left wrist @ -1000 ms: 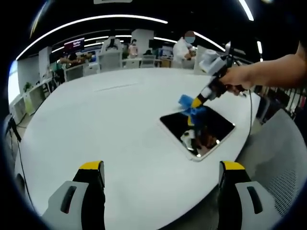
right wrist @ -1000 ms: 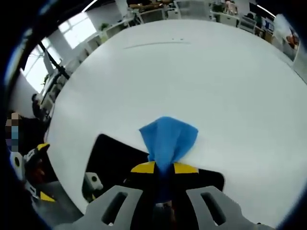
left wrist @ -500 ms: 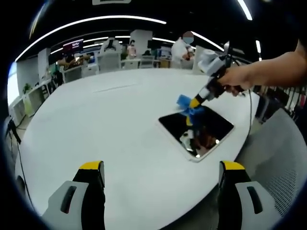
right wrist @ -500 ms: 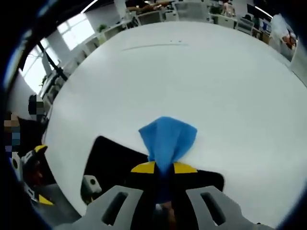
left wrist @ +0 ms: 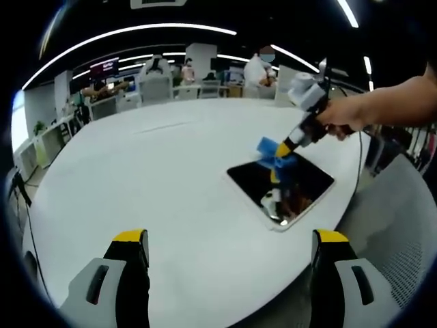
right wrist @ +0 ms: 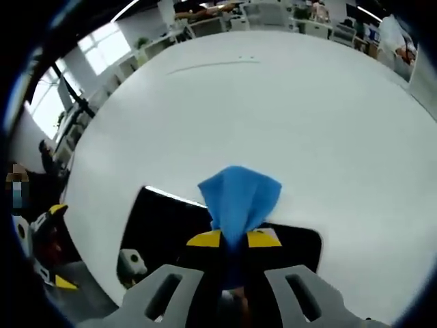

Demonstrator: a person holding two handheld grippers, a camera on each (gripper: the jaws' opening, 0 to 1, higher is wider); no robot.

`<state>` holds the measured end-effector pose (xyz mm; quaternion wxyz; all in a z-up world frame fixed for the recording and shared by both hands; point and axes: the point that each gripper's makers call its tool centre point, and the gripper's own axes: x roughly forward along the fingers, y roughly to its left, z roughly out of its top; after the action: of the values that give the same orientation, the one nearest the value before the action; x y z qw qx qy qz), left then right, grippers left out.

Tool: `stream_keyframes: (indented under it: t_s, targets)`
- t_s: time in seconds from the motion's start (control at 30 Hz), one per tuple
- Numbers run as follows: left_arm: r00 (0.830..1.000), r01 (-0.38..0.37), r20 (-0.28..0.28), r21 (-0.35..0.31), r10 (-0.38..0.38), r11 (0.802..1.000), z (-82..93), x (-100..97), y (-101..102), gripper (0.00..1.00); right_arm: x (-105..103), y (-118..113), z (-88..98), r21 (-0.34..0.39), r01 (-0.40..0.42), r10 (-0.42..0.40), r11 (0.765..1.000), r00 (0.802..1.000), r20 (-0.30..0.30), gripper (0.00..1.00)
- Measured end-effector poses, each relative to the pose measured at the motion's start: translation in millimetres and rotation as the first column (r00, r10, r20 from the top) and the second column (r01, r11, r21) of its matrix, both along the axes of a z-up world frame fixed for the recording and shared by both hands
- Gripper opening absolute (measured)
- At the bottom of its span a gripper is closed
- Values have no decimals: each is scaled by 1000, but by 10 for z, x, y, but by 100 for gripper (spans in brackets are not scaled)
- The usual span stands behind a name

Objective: Wipe the mirror surface with the cleaning cloth until all visible marks leave the cleaned area.

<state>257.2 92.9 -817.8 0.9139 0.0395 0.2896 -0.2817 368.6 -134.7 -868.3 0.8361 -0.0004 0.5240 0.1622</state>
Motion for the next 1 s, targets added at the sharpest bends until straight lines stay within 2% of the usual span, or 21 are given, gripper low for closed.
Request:
stream_keyframes:
  t_s: [0.4,1.0]
  targets:
    - [1000,4,-2,-2,-4,1000,1,-4,-14,99,-265,19,-12,18,3,-3,1000,1000,-19,6]
    - [1000,4,-1,-9,-4,1000,11,-8,-18,99,-545,-5,-21,37,3,-2,999,1000,-16,6]
